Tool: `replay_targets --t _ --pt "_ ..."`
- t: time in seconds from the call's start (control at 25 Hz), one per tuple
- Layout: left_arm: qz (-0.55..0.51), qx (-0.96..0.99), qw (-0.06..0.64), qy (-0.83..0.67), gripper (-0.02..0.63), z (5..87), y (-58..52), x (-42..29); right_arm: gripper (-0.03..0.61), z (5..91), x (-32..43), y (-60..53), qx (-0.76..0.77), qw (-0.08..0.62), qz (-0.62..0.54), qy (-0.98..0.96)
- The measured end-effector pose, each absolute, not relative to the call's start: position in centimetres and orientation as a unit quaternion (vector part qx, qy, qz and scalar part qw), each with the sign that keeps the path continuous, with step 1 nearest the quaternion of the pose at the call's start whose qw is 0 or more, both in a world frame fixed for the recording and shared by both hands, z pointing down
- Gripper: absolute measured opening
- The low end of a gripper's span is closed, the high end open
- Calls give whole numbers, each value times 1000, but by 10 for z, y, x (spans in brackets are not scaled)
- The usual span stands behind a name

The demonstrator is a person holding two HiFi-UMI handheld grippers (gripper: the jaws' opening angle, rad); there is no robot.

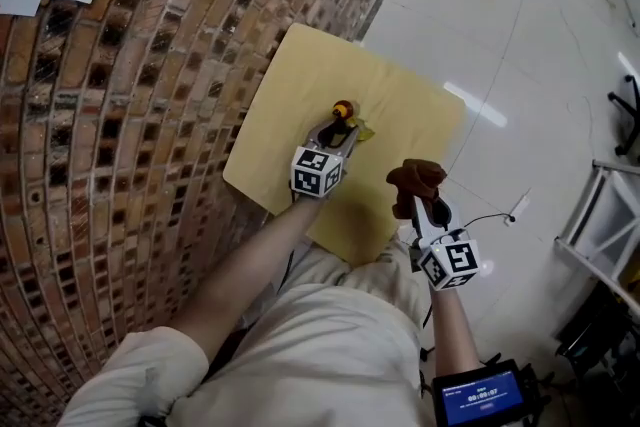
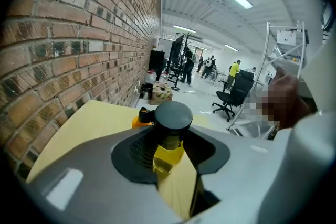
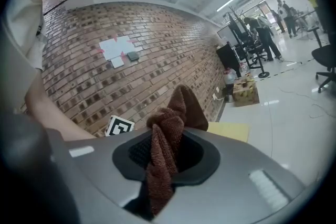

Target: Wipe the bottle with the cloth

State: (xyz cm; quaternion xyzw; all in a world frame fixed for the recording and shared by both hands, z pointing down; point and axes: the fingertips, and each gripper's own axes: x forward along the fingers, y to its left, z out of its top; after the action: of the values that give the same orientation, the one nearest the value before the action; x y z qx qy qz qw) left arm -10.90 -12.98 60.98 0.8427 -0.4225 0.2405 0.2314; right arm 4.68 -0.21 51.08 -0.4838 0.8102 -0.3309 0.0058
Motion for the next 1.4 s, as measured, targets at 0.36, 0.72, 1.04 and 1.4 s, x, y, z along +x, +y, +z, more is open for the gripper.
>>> replay_targets --t 0.36,0.72,1.04,1.4 --pt "286 838 242 -397 167 612 -124 -104 66 591 -42 -54 -435 -53 -328 837" --pt "275 813 320 -402 162 617 -137 -96 66 639 -78 -90 -417 -4 -374 829" --pt "268 801 333 -418 163 615 -152 -111 66 706 -75 -106 -428 -44 -454 781" --pt "285 841 307 -342 163 616 -140 -108 67 713 -39 -101 -427 -84 -497 750"
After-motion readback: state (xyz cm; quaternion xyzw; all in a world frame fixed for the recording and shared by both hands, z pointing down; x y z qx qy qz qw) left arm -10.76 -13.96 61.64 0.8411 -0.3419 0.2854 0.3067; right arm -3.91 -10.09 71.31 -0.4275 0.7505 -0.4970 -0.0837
